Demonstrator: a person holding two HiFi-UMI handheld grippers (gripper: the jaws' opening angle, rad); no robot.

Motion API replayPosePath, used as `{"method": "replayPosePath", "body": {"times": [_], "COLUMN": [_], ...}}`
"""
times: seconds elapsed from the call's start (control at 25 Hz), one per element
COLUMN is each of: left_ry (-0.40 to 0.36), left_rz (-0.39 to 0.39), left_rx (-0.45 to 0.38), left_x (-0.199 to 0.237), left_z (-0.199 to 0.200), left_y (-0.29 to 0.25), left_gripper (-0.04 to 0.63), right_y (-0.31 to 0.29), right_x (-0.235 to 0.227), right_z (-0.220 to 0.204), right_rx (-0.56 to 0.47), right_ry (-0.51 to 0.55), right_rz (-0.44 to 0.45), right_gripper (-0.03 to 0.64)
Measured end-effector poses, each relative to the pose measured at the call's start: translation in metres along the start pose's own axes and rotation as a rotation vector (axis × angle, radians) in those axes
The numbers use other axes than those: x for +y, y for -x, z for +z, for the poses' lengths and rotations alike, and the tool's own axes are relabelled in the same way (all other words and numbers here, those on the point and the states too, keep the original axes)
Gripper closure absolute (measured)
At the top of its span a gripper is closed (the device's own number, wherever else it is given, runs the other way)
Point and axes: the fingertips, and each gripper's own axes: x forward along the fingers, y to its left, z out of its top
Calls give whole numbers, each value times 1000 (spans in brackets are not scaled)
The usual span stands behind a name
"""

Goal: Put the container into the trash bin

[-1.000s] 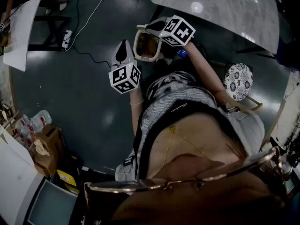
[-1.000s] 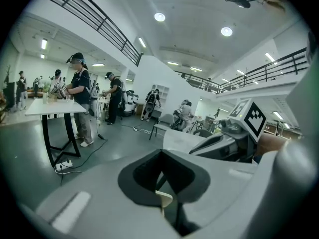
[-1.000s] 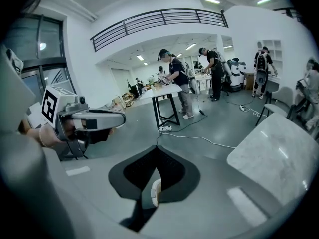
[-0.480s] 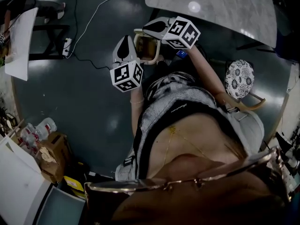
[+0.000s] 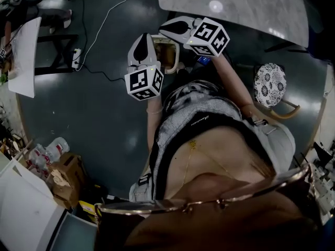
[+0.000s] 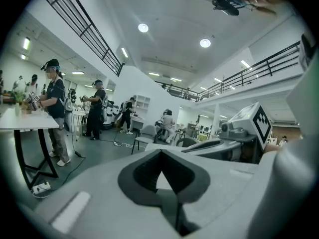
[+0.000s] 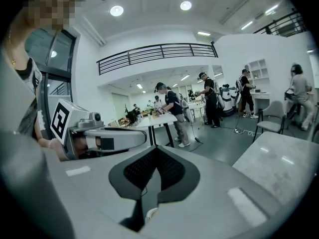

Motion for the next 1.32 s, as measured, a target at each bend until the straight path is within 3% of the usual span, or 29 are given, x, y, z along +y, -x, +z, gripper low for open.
{"method": "replayPosePath", "body": {"times": [0.44,1.32], "left_ry": [-8,-21], "left_rz": [-74,-105], "left_rx": [-12,9], "left_x": [-19,-40], "left_z": [10,4], "left_y": [-11,-22], "left_gripper": [595,595], "right_y": [15,33], "right_x": [-6,-17], "right_z": [12,3], "right_rx": [-32,-20], "right_ry": [6,-2], "right_rz": [-43,-44], "right_gripper": [592,593]}}
